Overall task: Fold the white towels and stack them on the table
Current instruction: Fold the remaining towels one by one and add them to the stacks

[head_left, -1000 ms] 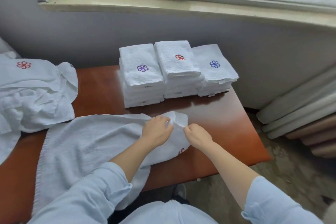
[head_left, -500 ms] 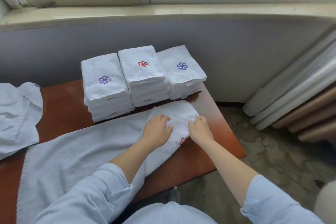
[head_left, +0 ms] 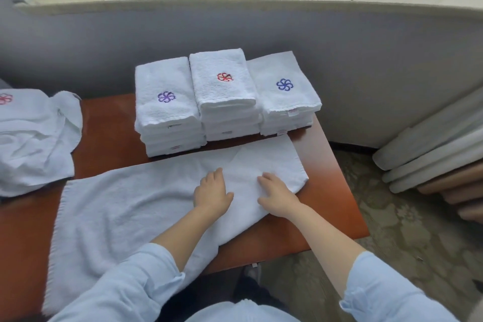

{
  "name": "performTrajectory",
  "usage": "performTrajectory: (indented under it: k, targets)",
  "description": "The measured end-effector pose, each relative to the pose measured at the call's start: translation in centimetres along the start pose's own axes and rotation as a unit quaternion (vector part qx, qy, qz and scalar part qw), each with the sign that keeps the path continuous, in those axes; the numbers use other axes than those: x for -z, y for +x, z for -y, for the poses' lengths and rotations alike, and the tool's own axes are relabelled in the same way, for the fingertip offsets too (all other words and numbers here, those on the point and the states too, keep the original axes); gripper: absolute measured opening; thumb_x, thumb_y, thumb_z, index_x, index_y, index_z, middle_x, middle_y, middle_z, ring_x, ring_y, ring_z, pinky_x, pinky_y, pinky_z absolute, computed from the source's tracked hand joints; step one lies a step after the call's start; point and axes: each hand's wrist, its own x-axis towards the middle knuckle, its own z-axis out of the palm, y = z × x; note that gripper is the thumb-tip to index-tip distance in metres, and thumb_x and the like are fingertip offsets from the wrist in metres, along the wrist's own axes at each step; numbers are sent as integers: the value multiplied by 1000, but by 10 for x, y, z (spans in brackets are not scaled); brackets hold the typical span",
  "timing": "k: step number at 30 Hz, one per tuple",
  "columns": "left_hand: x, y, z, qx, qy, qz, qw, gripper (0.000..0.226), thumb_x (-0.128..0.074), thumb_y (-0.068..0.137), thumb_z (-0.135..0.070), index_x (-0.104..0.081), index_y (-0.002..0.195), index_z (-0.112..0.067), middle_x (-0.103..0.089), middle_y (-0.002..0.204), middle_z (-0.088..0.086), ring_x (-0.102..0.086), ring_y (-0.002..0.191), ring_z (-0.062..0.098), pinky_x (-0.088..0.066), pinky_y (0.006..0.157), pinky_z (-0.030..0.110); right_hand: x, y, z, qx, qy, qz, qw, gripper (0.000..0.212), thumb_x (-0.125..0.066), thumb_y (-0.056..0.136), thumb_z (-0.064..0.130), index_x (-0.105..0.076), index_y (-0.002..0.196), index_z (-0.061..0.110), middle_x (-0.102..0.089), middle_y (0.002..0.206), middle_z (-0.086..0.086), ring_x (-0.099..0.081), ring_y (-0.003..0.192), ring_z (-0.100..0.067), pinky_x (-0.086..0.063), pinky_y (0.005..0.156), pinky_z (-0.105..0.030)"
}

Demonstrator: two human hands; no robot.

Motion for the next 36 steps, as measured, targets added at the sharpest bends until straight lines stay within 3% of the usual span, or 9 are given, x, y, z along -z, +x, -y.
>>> performTrajectory:
  k: [5, 7, 10, 13, 17, 20, 25, 29, 36]
  targets:
    - [-8, -2, 8, -27, -128, -49, 990, 42, -56, 95, -22, -51, 137, -22, -59, 128, -1, -54, 118, 20, -45, 93, 33, 0, 1, -6, 30, 67, -31, 997, 81, -55, 91, 19, -10, 158, 28, -19, 161, -1, -26, 145, -19, -31, 111, -32]
    - [-8, -6, 5, -55, -178, -47, 981, 32, -57, 95, -25, -60, 127, -26, -62, 119, -9, -58, 108, 11, -45, 86, 25, 2, -3, 0, 79, 17, -77, 994, 86, -57, 92, 18, -4, 157, 37, -6, 164, 2, -27, 143, -23, -39, 104, -35]
    - [-5, -14, -1, -107, -202, -26, 973, 17, -61, 95, -30, -70, 110, -29, -65, 106, -14, -59, 93, 3, -48, 80, 22, 10, -4, 12, 180, -113, -155, 965, 73, -58, 92, 8, -28, 153, 34, 2, 166, -1, -8, 151, -23, -23, 117, -38]
    - [2, -23, -3, -124, -212, -22, 969, 11, -64, 93, -32, -72, 101, -30, -64, 96, -19, -60, 87, 1, -52, 77, 24, 23, -8, 21, 219, -221, -173, 935, 35, -53, 94, 10, -64, 123, 26, -8, 166, 0, 6, 153, -23, 3, 123, -41]
    - [12, -30, -8, -143, -219, 17, 965, 7, -68, 90, -35, -73, 92, -31, -68, 84, -18, -63, 76, 2, -53, 68, 25, 29, -29, 15, 186, -245, -170, 936, 29, -48, 97, 15, -72, 113, 20, -48, 146, 2, -10, 152, -21, 5, 123, -42]
    - [14, -37, -19, -178, -213, 58, 959, 4, -69, 87, -36, -69, 83, -36, -69, 82, -18, -63, 74, 0, -52, 67, 23, 27, -57, 9, 159, -235, -183, 941, 30, -49, 95, 14, -73, 111, 21, -61, 128, 5, -24, 148, -18, -2, 123, -39]
    - [0, -55, -37, -223, -187, 122, 949, 7, -72, 84, -38, -68, 78, -37, -69, 78, -18, -63, 71, 2, -53, 65, 22, 15, -108, -1, 87, -242, -199, 946, 25, -52, 98, 21, -75, 107, 25, -68, 114, 6, -47, 125, -14, -7, 124, -43]
    - [-20, -72, -46, -264, -185, 178, 930, 5, -73, 84, -39, -68, 82, -40, -68, 82, -17, -63, 74, 4, -49, 63, 15, -3, -142, -14, 19, -268, -190, 944, 25, -52, 97, 20, -75, 105, 27, -66, 108, 6, -51, 115, -13, -2, 123, -46]
    - [-46, -87, -40, -297, -100, 168, 934, 28, -66, 90, -41, -66, 117, -31, -62, 118, -11, -58, 105, 5, -50, 92, 25, -43, -183, -37, -98, -275, -148, 945, 27, -52, 97, 18, -74, 106, 31, -62, 108, 5, -47, 119, -17, 8, 120, -55]
